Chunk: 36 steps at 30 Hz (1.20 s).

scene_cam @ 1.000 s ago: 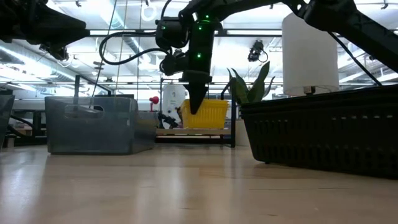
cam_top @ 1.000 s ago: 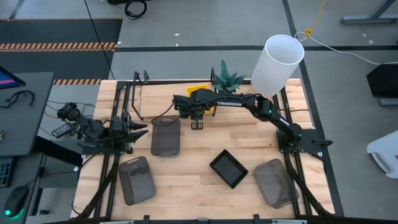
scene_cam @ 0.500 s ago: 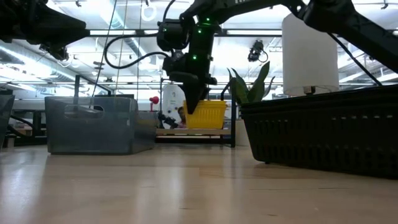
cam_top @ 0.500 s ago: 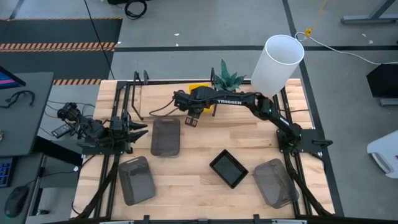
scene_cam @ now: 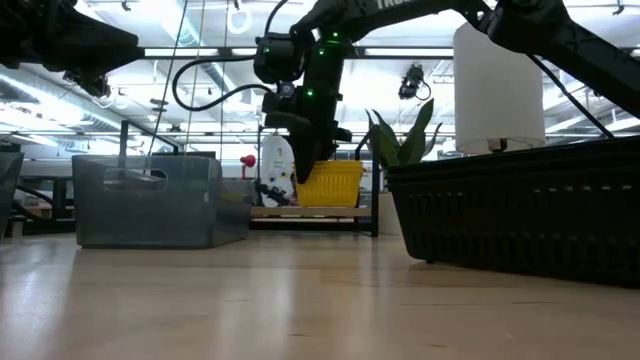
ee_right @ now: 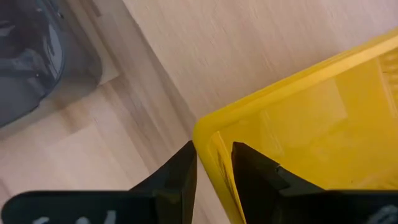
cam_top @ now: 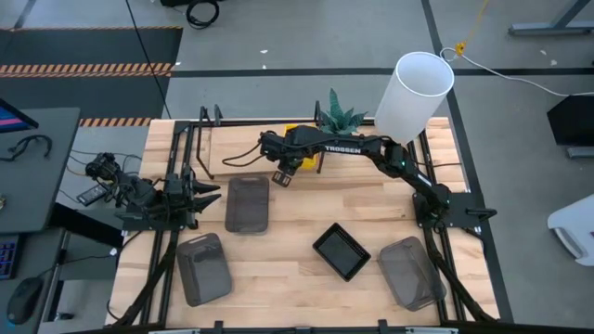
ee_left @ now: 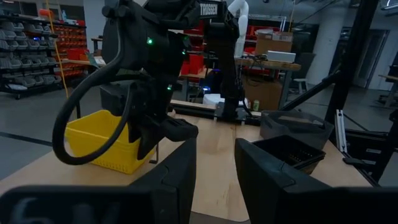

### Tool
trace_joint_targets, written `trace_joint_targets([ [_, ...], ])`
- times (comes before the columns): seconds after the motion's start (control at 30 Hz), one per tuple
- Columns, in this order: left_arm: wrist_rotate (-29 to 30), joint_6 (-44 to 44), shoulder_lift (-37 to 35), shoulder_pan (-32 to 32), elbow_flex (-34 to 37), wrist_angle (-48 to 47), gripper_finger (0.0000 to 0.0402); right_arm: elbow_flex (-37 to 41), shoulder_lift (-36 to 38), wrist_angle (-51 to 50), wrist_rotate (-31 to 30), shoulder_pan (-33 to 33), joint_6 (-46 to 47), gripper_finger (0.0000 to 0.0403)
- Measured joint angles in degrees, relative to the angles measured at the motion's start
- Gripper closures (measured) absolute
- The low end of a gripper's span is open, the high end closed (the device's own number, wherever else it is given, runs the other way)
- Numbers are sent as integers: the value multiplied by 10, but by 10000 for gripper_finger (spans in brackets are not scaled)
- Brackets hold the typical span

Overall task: Stack baskets on shelf by color
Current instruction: Put the stacked yellow baskets on the shelf, then put the stacked black baskets on the shelf

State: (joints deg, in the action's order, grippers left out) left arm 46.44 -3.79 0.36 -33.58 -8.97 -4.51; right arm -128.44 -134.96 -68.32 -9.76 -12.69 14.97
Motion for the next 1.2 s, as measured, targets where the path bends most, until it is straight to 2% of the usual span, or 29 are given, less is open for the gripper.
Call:
trace_joint_targets([
  [0.27, 0, 0, 0, 0, 0, 0, 285, 0, 0, -22, 8, 3, -44, 285],
  [0.6, 0, 0, 0, 0, 0, 0, 285, -1, 37, -24, -4, 5, -57, 237],
  [0.73, 0, 0, 0, 0, 0, 0, 285, -1, 65, -21, 37, 14, -59, 219],
  [0.9, 0, 0, 0, 0, 0, 0, 285, -1, 105, -23, 107, 46, -62, 214],
  [1.2, 0, 0, 0, 0, 0, 0, 285, 1, 126, -93, 109, 145, -71, 219],
])
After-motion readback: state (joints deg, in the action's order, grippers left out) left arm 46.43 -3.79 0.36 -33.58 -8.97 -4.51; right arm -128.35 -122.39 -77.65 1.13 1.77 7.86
